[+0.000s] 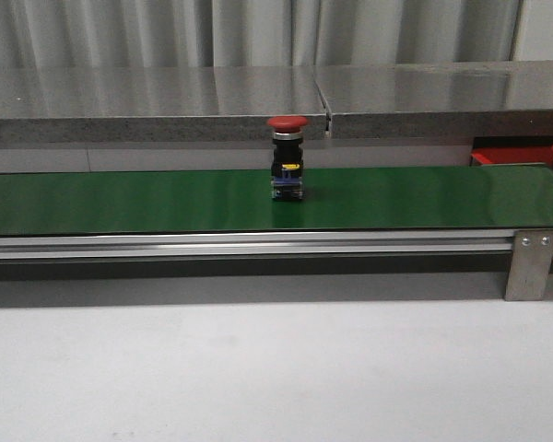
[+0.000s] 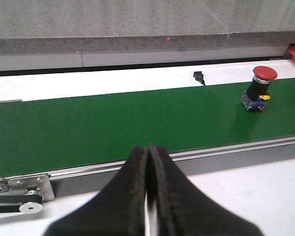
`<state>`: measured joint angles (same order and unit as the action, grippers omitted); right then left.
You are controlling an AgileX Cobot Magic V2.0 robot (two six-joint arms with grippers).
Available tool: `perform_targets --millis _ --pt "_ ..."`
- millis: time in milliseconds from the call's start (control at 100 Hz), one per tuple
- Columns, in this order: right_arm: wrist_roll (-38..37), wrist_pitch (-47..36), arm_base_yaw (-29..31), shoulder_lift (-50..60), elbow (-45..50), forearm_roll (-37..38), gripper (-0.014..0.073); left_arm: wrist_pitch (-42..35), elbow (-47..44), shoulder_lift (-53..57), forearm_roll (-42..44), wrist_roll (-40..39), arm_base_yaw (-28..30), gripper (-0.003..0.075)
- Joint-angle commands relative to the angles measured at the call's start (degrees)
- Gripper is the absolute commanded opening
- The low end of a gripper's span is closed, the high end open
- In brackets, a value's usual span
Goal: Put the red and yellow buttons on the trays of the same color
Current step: 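Lower the right gripper onto the red button on the belt, grasp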
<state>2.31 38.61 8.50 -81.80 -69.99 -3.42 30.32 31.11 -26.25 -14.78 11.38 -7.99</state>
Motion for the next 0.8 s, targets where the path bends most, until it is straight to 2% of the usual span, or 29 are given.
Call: perform_targets --millis 0,260,450,600,790 --pt "1.7 1.7 -2.8 0.7 -5.0 0.3 0.0636 -4.1 1.5 -0.2 -1.1 0.1 -0.6 -0.0019" --pt "9.2 16.3 -13.2 -6.6 -15.8 -1.6 0.0636 -4.1 1.5 -0.2 -1.1 0.1 -0.6 -0.0019" --pt "15.8 22.4 -19.5 -13.2 -22.5 -2.9 0.0636 -4.1 1.5 -0.2 -1.1 0.1 -0.6 -0.0019" --pt "20.6 23.8 -23.0 -18.0 -25.8 -3.8 0.0636 -4.1 1.5 -0.2 -1.1 0.1 -0.6 -0.0019" --pt "23.7 21.3 -25.0 -22.9 -27.5 -6.6 0.0636 -4.1 1.5 -0.2 -1.1 0.1 -0.6 -0.0019"
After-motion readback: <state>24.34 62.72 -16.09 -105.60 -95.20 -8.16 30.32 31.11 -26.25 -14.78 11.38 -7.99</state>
